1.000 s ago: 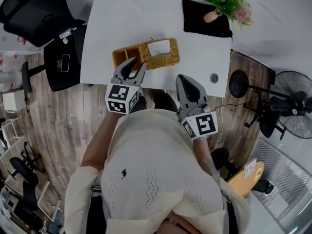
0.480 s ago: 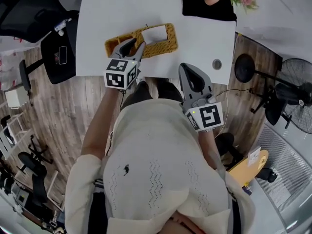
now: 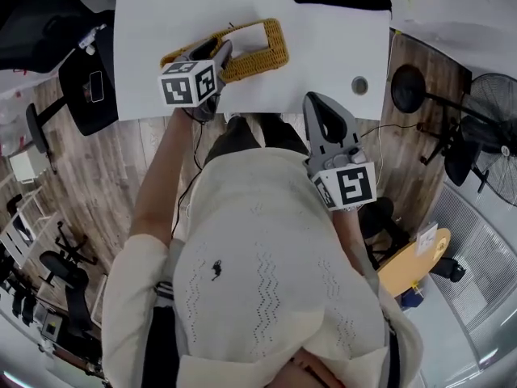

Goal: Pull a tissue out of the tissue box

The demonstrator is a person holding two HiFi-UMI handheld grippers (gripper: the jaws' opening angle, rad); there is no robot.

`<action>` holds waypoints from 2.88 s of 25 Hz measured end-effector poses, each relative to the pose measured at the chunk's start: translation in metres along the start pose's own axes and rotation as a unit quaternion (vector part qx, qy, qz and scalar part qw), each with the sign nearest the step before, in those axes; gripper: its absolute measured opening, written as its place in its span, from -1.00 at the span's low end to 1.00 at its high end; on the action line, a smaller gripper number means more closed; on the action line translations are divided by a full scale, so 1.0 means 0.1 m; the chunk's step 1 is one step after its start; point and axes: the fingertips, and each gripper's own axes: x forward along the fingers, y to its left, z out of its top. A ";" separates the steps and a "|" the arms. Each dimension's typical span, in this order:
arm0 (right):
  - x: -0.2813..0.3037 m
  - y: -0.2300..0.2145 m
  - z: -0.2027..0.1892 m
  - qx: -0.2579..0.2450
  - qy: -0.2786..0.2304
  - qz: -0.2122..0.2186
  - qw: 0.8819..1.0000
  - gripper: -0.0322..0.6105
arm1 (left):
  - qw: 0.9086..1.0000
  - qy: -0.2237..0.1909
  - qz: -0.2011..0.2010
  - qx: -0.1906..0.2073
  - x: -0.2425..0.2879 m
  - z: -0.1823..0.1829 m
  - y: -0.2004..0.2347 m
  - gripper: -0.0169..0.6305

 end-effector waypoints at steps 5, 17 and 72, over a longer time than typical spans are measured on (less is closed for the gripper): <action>-0.05 -0.09 -0.06 0.006 0.005 -0.014 1.000 -0.90 | 1.000 0.010 -0.009 -0.027 0.11 -0.03 0.03 -0.53; -0.06 -0.17 -0.07 0.000 0.009 -0.012 1.000 -0.90 | 1.000 0.021 -0.006 0.001 0.18 -0.09 -0.11 -0.82; -0.27 -0.11 -0.14 -0.005 -0.006 0.012 1.000 -0.90 | 0.996 0.030 0.004 0.078 -0.02 -0.31 -0.46 -0.91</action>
